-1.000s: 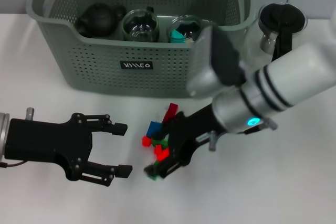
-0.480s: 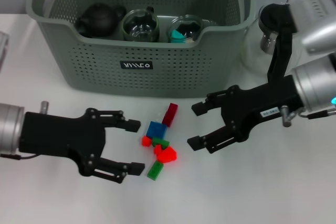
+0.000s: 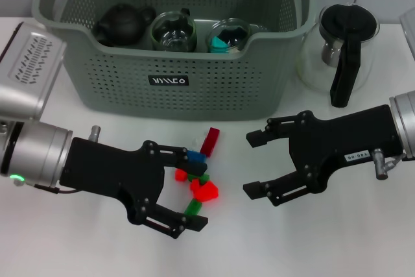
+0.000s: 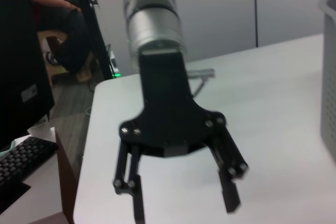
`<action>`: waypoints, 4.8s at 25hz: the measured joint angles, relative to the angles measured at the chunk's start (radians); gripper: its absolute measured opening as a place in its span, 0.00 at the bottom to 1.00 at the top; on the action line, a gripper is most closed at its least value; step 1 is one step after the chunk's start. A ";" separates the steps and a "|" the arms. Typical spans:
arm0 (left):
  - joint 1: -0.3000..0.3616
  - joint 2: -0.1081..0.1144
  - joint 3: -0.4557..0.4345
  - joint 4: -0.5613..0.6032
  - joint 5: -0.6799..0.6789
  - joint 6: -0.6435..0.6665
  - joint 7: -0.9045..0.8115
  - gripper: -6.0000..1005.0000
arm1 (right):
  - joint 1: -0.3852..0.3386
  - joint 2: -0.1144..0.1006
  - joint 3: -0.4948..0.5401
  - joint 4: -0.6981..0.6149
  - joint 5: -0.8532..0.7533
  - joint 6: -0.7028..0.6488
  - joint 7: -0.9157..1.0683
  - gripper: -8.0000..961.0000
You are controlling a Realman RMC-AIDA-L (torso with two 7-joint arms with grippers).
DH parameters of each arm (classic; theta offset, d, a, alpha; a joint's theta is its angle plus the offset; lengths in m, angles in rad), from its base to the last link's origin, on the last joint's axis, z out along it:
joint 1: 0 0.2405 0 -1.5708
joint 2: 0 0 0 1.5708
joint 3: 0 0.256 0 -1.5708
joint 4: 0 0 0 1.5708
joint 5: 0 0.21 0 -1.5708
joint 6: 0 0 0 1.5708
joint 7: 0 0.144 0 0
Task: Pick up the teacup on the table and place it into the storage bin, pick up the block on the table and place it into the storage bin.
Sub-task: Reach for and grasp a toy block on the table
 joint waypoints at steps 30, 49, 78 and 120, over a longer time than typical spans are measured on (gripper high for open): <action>0.006 0.018 -0.085 -0.032 0.006 -0.014 -0.031 0.87 | 0.100 -0.011 -0.048 -0.006 -0.036 -0.018 -0.063 0.97; 0.016 0.053 -0.223 0.026 0.043 0.064 -0.050 0.87 | 0.104 0.005 0.016 0.246 0.035 -0.015 -0.416 0.97; -0.033 0.040 -0.170 -0.009 0.054 0.018 -0.049 0.85 | -0.040 -0.033 0.137 0.268 -0.012 -0.091 -0.398 0.97; -0.109 -0.028 0.357 0.181 0.233 -0.360 -0.640 0.84 | 0.040 -0.052 0.197 0.265 -0.040 -0.138 -0.341 0.97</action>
